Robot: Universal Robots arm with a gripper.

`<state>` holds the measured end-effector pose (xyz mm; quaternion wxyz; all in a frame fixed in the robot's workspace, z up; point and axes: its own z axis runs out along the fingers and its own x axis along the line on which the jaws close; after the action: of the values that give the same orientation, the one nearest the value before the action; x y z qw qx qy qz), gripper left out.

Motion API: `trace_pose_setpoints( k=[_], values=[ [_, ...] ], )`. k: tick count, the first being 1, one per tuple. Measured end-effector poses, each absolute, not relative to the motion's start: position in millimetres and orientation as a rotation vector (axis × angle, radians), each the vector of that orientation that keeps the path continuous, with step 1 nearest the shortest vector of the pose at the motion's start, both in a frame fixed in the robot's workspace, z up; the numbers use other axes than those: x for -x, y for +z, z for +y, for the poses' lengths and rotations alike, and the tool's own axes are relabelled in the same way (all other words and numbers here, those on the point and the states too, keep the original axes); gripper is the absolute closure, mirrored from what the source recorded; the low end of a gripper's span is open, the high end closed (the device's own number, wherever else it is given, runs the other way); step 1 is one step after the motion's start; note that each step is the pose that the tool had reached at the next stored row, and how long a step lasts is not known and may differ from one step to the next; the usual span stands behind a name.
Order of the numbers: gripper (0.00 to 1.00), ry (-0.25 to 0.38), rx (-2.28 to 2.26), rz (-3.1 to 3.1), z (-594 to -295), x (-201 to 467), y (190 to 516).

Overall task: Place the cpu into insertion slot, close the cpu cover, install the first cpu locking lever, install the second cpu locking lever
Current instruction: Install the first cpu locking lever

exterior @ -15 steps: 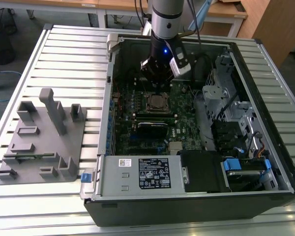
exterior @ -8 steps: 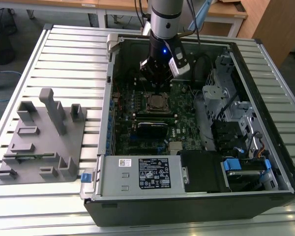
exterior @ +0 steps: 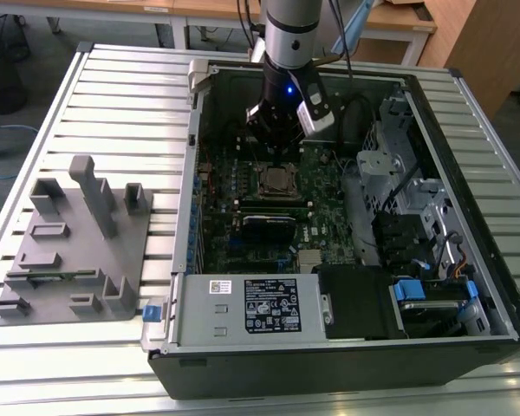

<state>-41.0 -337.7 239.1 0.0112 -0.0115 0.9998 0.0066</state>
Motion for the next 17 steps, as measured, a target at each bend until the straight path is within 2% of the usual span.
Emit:
trace_pose_setpoints(
  k=[17],
  values=[
    [0.89,0.021,0.036,3.11,-338,66,238]
  ],
)
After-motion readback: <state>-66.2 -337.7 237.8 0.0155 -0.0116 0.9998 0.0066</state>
